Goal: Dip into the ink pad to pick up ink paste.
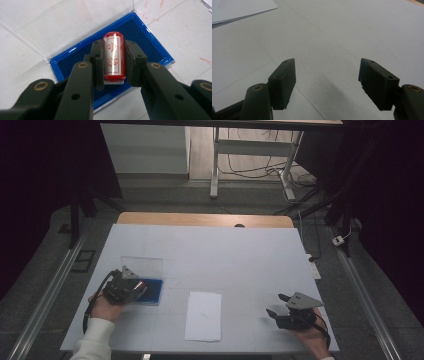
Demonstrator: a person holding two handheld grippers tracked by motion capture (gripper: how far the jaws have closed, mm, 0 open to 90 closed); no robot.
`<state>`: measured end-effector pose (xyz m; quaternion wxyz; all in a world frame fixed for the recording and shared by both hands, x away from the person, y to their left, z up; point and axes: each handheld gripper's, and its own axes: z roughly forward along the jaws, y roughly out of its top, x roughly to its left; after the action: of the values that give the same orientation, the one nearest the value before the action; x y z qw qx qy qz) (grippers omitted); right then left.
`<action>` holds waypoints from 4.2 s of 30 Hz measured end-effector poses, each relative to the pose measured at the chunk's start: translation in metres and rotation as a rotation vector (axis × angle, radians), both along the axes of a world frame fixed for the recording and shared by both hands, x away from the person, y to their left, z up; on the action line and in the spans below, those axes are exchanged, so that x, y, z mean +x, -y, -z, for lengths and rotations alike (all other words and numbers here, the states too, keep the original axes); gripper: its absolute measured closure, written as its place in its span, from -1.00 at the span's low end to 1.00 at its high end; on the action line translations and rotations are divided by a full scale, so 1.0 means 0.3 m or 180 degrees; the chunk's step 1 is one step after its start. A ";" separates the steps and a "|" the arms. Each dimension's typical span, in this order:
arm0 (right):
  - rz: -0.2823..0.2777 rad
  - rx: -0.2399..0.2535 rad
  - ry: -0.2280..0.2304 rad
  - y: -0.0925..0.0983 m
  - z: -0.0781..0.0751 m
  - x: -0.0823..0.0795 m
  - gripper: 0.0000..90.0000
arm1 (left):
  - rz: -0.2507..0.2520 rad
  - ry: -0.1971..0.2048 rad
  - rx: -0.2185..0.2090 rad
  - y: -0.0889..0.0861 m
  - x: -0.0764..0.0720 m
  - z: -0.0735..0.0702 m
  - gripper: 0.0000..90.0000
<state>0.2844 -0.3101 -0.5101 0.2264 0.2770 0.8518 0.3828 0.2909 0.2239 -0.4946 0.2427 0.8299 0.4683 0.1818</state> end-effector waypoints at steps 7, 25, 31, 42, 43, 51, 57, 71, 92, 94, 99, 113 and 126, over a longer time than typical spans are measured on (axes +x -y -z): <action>-0.0006 0.0005 -0.0007 -0.001 0.000 0.000 -0.34 | -0.0003 0.0023 -0.0001 0.001 -0.004 0.002 0.57; 0.0000 0.0003 -0.0018 0.005 0.000 0.002 -0.34 | 0.0062 0.0411 -0.0235 -0.018 -0.063 -0.163 0.56; 0.0004 0.0002 -0.0023 0.009 0.002 0.003 -0.34 | -0.0023 0.0356 -0.0235 -0.038 -0.041 -0.118 0.56; -0.0003 -0.0024 -0.0039 0.010 0.007 0.006 -0.35 | -0.0125 0.0252 -0.0280 -0.074 -0.011 -0.037 0.56; -0.0003 -0.0023 -0.0040 0.010 0.007 0.006 -0.34 | -0.0112 0.0243 -0.0282 -0.074 -0.009 -0.033 0.56; 0.0004 -0.0018 -0.0046 0.008 0.008 0.006 -0.34 | -0.0103 0.0180 -0.0280 -0.071 -0.001 -0.013 0.56; 0.0008 -0.0013 -0.0043 0.008 0.006 0.006 -0.34 | -0.0086 0.0149 -0.0254 -0.065 0.007 0.001 0.56; -0.0014 -0.0015 -0.0038 -0.005 0.004 0.006 -0.34 | -0.0097 0.0027 -0.0052 -0.040 0.022 0.005 0.57; -0.0022 -0.0018 -0.0028 -0.009 0.001 0.001 -0.34 | -0.0088 0.0066 0.0016 -0.032 0.018 0.013 0.56; -0.0013 -0.0022 -0.0032 -0.011 0.002 0.001 -0.34 | -0.0087 0.0070 0.0018 -0.032 0.017 0.013 0.56; -0.0019 -0.0055 -0.0020 -0.013 0.001 0.002 -0.34 | -0.0090 0.0074 0.0015 -0.031 0.017 0.015 0.57; -0.0018 -0.0026 -0.0025 -0.007 0.003 0.004 -0.34 | -0.0079 0.0105 0.0032 -0.028 0.012 0.012 0.56; -0.0009 -0.0025 -0.0018 -0.001 -0.002 0.002 -0.34 | -0.0081 0.0258 -0.0418 -0.066 -0.004 -0.032 0.56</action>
<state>0.2851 -0.3099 -0.5094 0.2246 0.2759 0.8543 0.3790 0.2897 0.2437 -0.4850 0.3131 0.7982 0.4795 0.1873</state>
